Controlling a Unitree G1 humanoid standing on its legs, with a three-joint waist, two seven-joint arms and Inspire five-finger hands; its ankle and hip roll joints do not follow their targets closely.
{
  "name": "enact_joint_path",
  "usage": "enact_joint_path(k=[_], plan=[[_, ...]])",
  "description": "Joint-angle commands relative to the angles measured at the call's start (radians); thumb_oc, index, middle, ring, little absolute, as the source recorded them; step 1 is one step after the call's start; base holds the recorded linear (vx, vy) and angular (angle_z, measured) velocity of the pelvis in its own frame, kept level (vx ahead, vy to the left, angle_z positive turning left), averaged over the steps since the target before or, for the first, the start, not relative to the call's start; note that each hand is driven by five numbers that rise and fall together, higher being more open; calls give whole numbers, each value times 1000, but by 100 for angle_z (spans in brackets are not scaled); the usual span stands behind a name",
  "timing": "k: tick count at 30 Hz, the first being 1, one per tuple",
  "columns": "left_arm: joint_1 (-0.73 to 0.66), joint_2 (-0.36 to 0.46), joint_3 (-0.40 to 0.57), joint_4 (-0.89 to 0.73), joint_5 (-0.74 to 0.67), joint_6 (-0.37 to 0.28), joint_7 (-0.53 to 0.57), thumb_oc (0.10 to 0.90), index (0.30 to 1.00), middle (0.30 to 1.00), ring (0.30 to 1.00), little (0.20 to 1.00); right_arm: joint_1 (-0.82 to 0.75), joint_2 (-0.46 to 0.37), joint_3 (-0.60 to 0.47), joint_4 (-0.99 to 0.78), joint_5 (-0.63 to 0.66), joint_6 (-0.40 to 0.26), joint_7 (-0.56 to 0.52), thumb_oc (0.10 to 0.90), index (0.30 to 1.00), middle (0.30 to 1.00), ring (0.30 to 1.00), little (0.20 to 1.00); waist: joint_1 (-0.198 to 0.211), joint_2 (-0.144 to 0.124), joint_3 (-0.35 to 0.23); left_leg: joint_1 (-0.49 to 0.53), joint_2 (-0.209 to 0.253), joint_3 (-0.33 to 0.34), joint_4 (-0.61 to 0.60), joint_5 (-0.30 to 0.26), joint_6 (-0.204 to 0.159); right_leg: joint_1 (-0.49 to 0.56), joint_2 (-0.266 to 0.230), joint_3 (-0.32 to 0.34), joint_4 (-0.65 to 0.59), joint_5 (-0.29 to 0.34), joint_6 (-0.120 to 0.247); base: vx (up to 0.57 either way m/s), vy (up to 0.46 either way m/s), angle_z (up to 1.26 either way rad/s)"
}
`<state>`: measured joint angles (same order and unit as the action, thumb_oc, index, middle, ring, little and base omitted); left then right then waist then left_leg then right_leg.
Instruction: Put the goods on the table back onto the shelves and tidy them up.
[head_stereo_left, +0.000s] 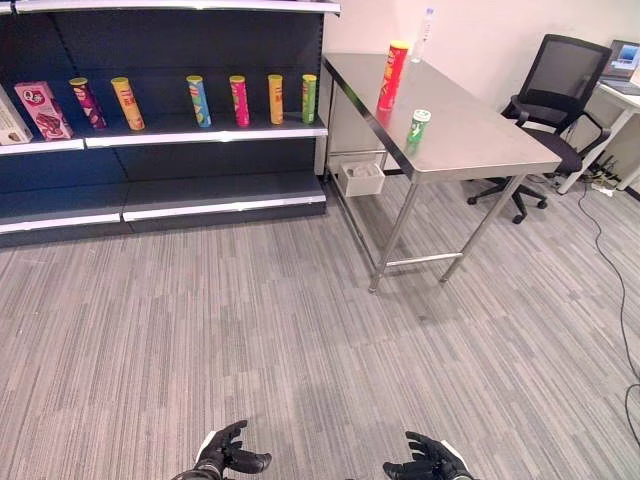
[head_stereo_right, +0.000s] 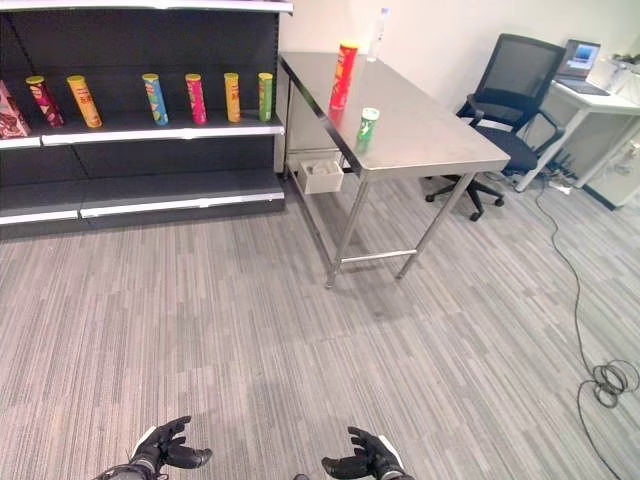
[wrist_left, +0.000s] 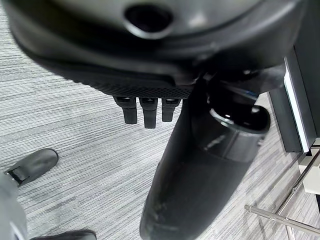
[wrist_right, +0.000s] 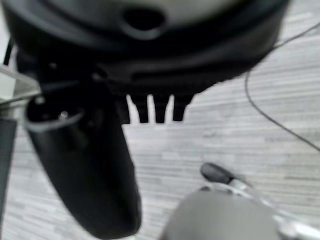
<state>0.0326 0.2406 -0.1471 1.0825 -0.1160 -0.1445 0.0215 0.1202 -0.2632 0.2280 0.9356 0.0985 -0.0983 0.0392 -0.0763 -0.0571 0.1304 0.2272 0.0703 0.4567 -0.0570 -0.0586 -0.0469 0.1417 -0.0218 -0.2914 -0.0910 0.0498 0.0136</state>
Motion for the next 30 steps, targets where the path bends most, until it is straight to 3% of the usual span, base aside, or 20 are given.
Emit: enact_joint_path(k=[1,30], plan=[[-64,-8,-38,-24,-6,-45,23,800,900,900,900,900,-67,1,-17,19,17,-47,-22,800,900,900,900,900,-12,-9,-22,-32,30,58,-19,48,-38,12,-72,24,21,-43,145,0,0,0],[-66,-19,-57,-27,-9,-42,21,800,900,900,900,900,-67,-8,-37,32,45,-43,-24,800,900,900,900,900,-26,2,-23,-23,46,75,-1,45,-47,18,-54,36,21,-60,131,4,-11,-2]])
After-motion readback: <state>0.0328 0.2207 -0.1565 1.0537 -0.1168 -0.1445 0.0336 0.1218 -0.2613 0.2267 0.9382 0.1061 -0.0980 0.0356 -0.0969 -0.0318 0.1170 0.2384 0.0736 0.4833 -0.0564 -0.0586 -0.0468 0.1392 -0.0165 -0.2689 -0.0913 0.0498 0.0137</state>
